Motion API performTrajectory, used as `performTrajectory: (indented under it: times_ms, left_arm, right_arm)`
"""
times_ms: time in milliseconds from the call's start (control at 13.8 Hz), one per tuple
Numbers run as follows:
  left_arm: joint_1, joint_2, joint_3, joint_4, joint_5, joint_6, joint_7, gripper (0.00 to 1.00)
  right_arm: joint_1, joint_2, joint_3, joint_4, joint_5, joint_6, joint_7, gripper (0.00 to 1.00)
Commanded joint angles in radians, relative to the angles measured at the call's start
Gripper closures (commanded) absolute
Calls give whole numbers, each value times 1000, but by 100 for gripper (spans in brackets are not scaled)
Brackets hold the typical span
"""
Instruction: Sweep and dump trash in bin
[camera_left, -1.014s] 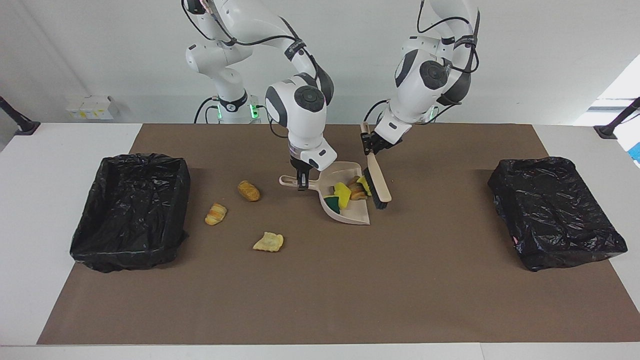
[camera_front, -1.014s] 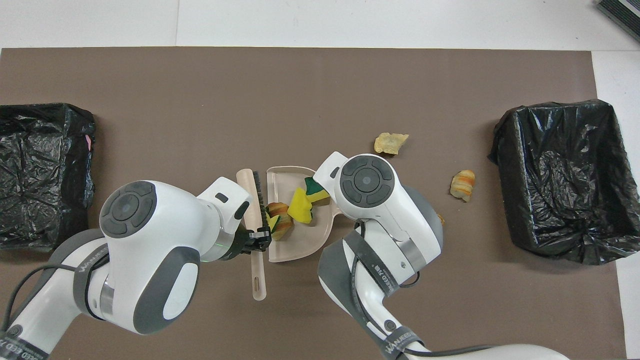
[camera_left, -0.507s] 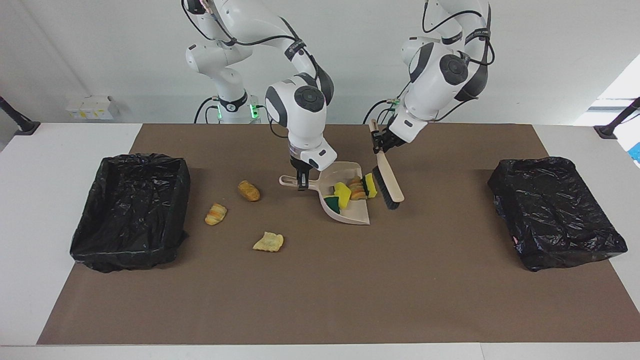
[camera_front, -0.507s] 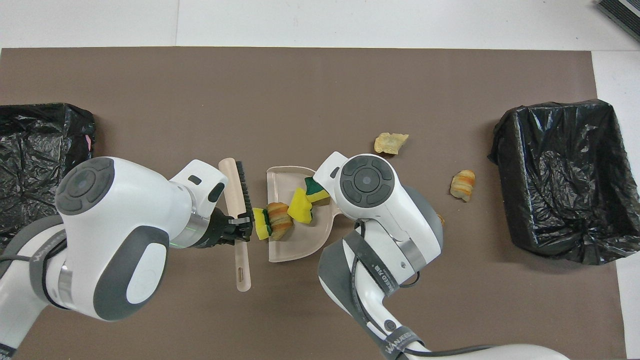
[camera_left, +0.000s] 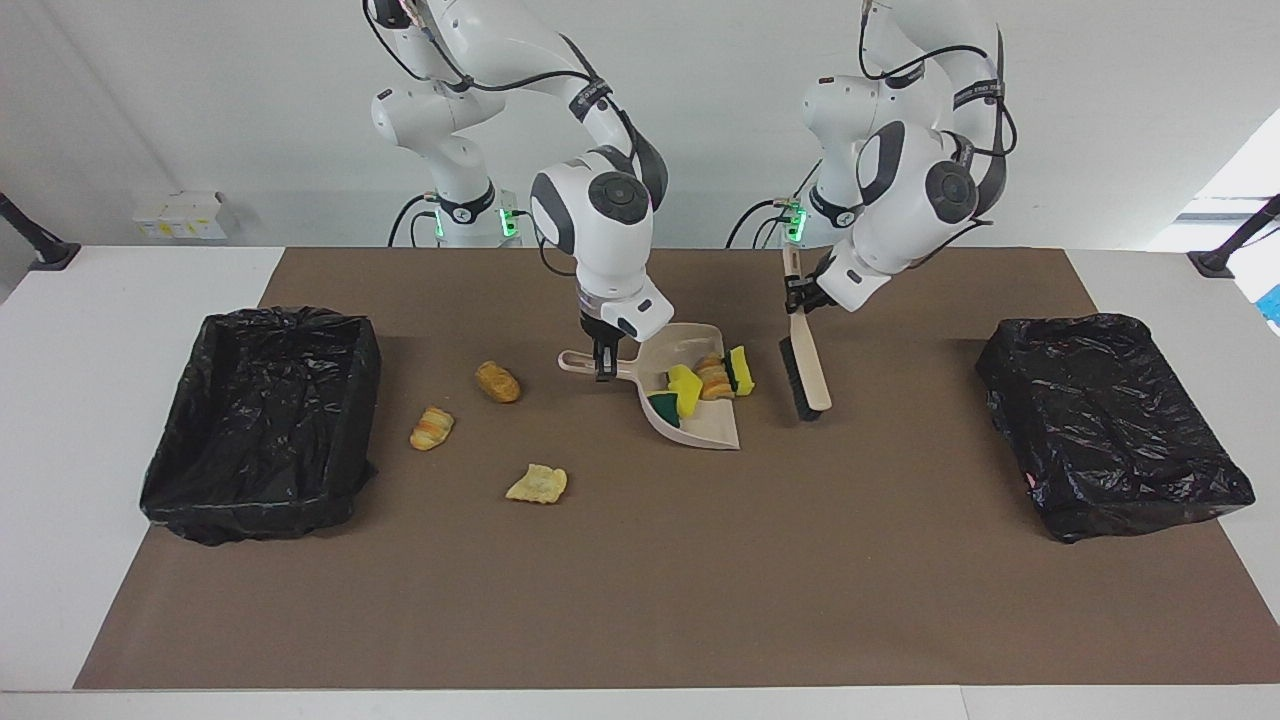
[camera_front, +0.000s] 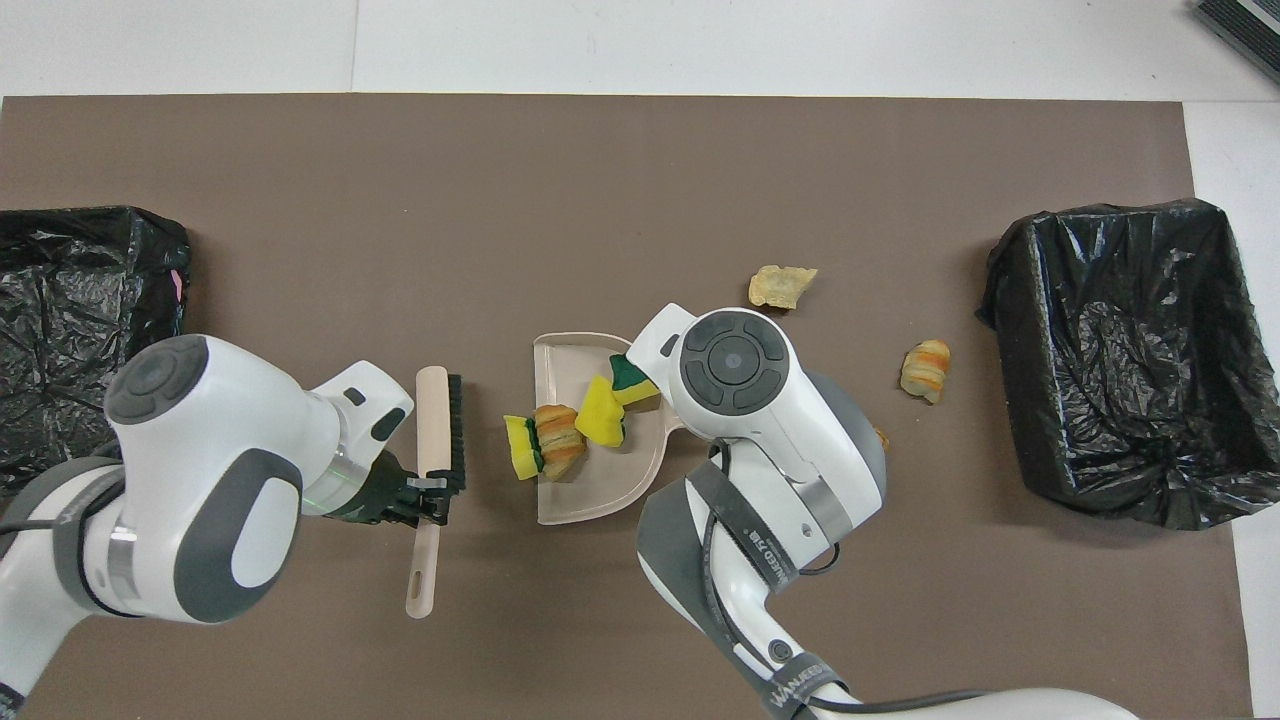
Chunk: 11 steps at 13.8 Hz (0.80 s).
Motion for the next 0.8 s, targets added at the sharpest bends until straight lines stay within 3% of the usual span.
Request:
performTrajectory:
  times_ms: [0,290,725]
  left_arm:
    - [-109,-33,0,-64,14,45,-4,100]
    - [-214,-33,-3,-46,12,30,-30,100]
    - [-252,-7,-4,-5,-2,91,-88,100]
  right_arm:
    - [-10,-28,6,-37,-6,4,0,100]
    - [-10,-28,5,-37,-6,4,0,100]
    - [-28,-45,5,-89,-8,36,-9,100]
